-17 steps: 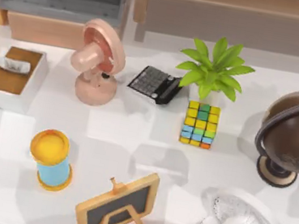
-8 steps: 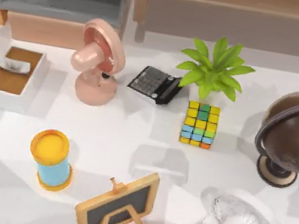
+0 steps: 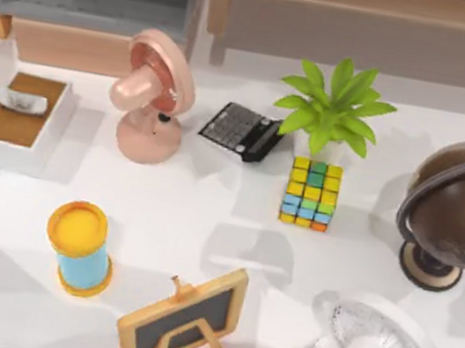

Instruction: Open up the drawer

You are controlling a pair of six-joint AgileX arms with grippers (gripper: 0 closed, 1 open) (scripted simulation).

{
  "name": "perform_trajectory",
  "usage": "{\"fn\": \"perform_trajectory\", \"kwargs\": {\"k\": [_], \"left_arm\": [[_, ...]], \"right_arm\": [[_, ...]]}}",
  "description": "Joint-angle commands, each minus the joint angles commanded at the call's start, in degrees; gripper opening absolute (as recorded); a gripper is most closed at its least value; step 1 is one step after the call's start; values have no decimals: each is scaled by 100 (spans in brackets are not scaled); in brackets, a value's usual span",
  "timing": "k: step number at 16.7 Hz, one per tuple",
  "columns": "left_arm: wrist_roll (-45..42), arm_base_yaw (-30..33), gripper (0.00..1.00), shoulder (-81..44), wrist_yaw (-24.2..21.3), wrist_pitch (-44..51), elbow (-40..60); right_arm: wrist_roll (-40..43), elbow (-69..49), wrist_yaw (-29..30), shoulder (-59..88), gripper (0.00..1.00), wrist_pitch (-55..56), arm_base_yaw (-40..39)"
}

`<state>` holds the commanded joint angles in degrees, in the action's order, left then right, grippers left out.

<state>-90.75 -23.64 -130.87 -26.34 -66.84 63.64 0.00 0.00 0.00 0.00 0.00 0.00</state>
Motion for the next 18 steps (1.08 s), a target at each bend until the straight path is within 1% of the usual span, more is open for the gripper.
{"fn": "perform_trajectory", "kwargs": {"k": [5, 9, 18], "left_arm": [[0, 99, 100, -262, 101, 270, 540], [1, 109, 100, -287, 111, 298, 595], [1, 109, 32, -287, 111, 298, 595]], "right_arm": [[0, 0, 0, 0, 100, 0, 0], [0, 0, 0, 0, 100, 0, 0], [0, 0, 0, 0, 100, 0, 0]]}}
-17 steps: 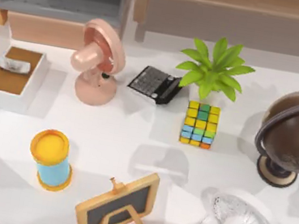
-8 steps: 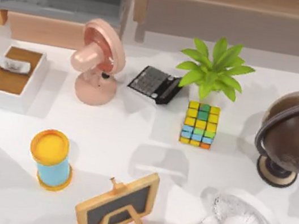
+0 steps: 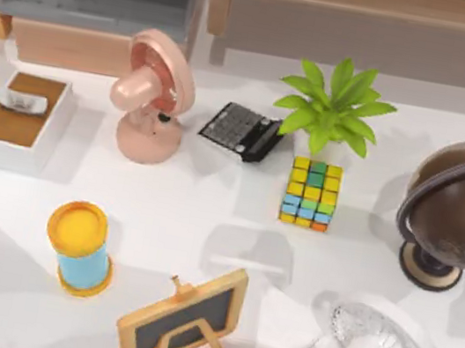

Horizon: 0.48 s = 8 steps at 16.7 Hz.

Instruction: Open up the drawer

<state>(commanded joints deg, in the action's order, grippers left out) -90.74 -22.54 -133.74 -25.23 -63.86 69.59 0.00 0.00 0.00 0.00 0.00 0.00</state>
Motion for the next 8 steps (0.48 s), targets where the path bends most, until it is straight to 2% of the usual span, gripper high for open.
{"fn": "perform_trajectory", "kwargs": {"k": [4, 8], "left_arm": [[0, 0, 2, 0, 0, 0, 0], [0, 0, 0, 0, 0, 0, 0]], "right_arm": [[0, 0, 0, 0, 100, 0, 0], [0, 0, 0, 0, 100, 0, 0]]}}
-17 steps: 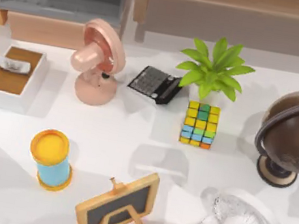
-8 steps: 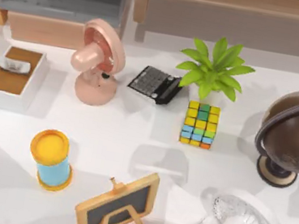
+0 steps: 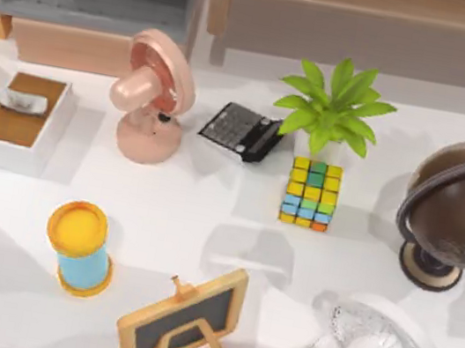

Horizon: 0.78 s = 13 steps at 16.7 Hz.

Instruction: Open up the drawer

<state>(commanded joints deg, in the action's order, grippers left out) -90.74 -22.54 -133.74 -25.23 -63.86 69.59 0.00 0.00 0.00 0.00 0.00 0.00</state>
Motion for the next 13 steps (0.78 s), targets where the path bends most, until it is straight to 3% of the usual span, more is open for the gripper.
{"fn": "perform_trajectory", "kwargs": {"k": [7, 13], "left_arm": [[24, -59, 0, 19, -57, -27, -102], [28, -314, 0, 468, -282, -568, -1347]], "right_arm": [[0, 0, 0, 0, 100, 0, 0], [0, 0, 0, 0, 100, 0, 0]]}}
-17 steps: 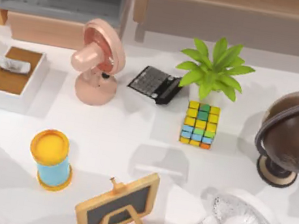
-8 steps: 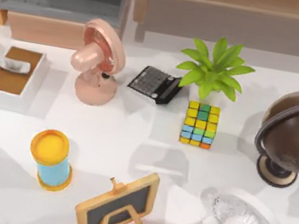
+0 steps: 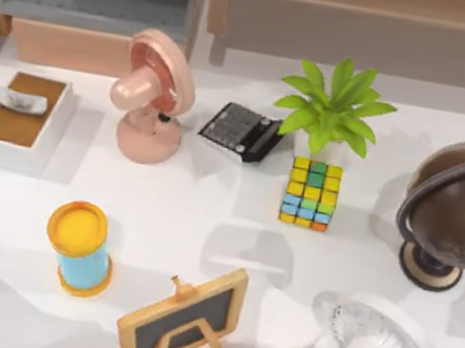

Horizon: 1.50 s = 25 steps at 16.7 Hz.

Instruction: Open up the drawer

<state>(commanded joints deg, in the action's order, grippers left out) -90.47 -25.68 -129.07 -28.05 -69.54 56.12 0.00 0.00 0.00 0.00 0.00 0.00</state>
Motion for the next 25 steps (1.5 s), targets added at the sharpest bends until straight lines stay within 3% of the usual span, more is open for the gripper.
{"fn": "perform_trajectory", "kwargs": {"k": [8, 14, 20, 25], "left_arm": [[-8, -125, 0, 229, -136, -268, -330], [-31, -536, 0, 704, -554, -867, -1465], [-55, -613, 0, 770, -635, -988, -1619], [-75, -999, 0, 1014, -1018, -1359, -2356]], "right_arm": [[0, 0, 0, 0, 100, 0, 0], [0, 0, 0, 0, 100, 0, 0], [0, 0, 0, 0, 100, 0, 0], [0, 0, 0, 0, 100, 0, 0]]}}
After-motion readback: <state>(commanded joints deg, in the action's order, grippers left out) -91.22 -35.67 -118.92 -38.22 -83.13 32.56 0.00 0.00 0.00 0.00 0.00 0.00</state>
